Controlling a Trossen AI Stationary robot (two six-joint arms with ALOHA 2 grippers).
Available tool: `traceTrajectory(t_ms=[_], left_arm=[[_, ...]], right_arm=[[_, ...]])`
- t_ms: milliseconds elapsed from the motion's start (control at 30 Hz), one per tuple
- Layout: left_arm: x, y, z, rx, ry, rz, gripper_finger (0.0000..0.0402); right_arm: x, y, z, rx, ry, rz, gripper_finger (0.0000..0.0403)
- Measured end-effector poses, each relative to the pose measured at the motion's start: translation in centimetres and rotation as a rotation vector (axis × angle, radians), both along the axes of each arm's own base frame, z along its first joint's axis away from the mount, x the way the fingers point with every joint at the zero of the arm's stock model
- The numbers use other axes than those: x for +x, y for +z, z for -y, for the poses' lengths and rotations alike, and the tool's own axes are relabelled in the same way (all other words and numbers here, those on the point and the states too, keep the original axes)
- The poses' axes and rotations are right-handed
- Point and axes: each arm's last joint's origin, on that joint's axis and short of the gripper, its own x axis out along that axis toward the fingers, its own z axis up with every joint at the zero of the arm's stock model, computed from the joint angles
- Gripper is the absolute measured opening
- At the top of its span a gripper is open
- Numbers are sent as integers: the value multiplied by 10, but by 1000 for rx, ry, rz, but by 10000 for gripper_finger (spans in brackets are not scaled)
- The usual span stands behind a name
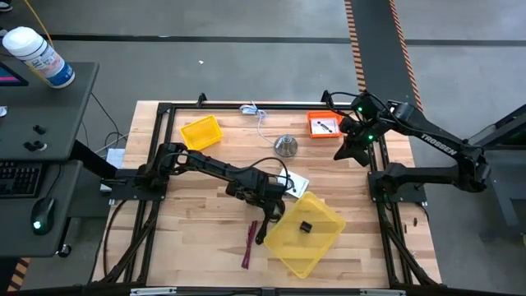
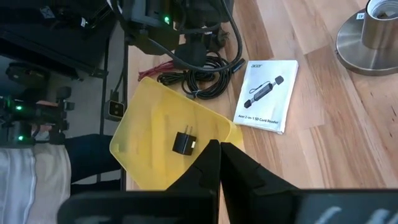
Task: Pick and place items into bin
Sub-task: Put the black adapter into the yellow transparent bin
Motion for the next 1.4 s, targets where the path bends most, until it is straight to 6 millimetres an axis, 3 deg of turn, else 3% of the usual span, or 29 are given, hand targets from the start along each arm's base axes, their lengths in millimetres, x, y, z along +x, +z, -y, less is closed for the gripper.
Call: traceTrajectory(t_ms=[100,200,367,533,633,733,900,1100,1400], left_arm=[[0,2,0,6,-25,6,111],[2,10,4,10,-91,40,109],[10,63,22,138,-238,203,109],[29,122,55,305,-694,467,109],[38,138,80,410,-1041,603,109],[46,132,85,474,-1184,645,109],[59,114,58,448,-1213,663,118],[68,86,58,259,-1341,715,152],[70,81,57,234,-1344,720,148]], right_arm=[[0,0,0,-1,0,1,0],[0,0,0,-2,1,1,0],[0,0,0,-14,1,1,0],[0,0,1,-50,-1,-4,0],[-1,-1,4,-77,-17,-14,0],[-2,0,6,-83,-26,-7,0],[-2,0,6,-72,-39,-11,0],[-2,0,6,-60,-46,-14,0],[-1,0,7,-62,-48,-9,0]])
